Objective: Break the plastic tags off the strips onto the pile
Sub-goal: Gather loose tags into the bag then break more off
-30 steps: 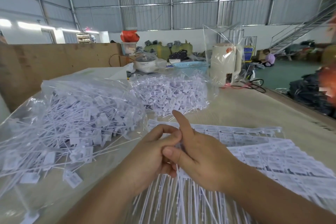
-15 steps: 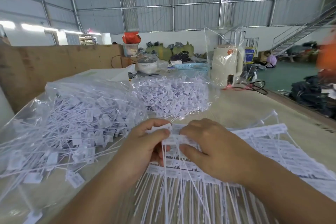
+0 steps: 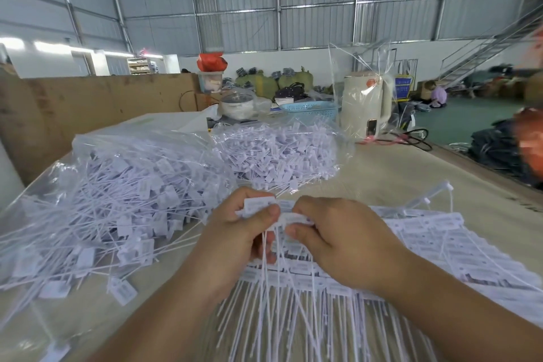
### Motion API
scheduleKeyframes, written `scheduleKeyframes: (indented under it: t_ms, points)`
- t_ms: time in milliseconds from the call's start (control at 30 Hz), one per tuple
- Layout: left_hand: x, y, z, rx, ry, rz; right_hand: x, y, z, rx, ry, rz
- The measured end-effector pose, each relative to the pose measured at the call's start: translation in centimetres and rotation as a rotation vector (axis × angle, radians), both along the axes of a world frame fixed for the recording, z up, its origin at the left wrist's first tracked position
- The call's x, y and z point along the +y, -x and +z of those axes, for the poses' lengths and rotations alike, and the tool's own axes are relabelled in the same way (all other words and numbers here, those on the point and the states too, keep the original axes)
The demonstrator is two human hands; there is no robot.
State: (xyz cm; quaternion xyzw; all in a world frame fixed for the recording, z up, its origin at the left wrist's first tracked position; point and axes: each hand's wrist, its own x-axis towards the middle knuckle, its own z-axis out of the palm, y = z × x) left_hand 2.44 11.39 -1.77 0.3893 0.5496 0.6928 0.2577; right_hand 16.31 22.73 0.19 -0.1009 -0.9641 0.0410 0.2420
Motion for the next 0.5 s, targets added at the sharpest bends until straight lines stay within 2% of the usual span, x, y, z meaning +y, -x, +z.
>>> scheduleKeyframes:
  t_ms: [133,267,367,433,500]
  points:
    - [0.3,-1.1,0.6,-0.256,-0.140,0.022,-1.2,0.6,-0.1,0.190,0.031,-0.046]
    - [0.6,-1.9,0.4,-0.391,-0.184,0.055,-2.2,1.0,-0.2,0.277,0.008,-0.097]
    - [0.2,0.3,0.9,-0.554,-0.219,0.207,-1.7,0.6,0.3,0.408,0.067,-0.155]
    - [-0.6,2.2,1.4,-0.500,-0.195,0.302,-1.0,0.2,0.5,0.389,0.104,-0.085]
    - [-1.0,2.3,1.8,-0.284,-0.067,0.193,-0.9,0.1,0.0,0.211,0.162,0.025]
